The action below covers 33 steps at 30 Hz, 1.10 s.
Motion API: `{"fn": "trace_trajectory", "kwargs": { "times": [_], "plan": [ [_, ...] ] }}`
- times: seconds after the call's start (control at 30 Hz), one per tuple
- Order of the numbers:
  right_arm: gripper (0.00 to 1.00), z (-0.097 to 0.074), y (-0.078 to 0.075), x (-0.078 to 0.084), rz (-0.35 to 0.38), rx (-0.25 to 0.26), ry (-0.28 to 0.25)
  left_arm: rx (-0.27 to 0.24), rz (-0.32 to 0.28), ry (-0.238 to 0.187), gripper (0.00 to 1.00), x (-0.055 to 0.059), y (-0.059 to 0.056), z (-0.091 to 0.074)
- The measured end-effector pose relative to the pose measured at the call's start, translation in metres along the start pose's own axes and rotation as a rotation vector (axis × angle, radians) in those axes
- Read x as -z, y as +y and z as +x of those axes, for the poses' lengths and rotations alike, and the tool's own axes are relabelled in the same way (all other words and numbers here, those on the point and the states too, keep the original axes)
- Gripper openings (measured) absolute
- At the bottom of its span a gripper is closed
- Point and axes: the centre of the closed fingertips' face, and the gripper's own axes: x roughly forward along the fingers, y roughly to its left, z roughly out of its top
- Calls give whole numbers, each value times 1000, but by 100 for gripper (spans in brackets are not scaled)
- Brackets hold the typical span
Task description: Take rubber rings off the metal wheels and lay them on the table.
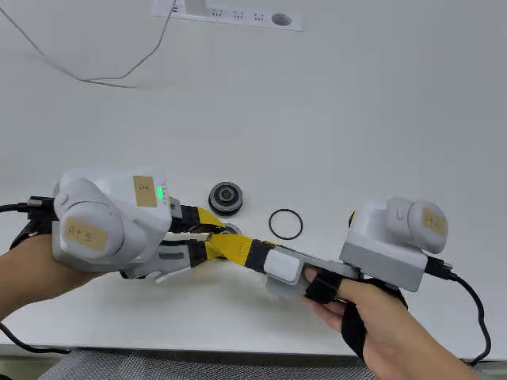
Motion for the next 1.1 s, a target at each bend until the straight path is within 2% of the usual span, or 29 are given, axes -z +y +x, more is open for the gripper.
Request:
{"fn": "trace_trajectory", "kwargs": {
  "times": [0.3, 0.47, 0.8, 1.1],
  "plan": [
    [43, -1, -1, 0, -7, 9, -2, 1, 5, 2, 14, 0, 0, 0],
    [34, -3, -3, -2, -18, 15, -8, 3, 8, 4, 13, 1, 0, 0],
    [29, -1, -8, -2, -9, 35, -5, 6, 9, 6, 13, 2, 1, 0],
    [15, -1, -19, -3, -1, 89, 1, 6, 12, 9, 13, 2, 1, 1]
  ]
}}
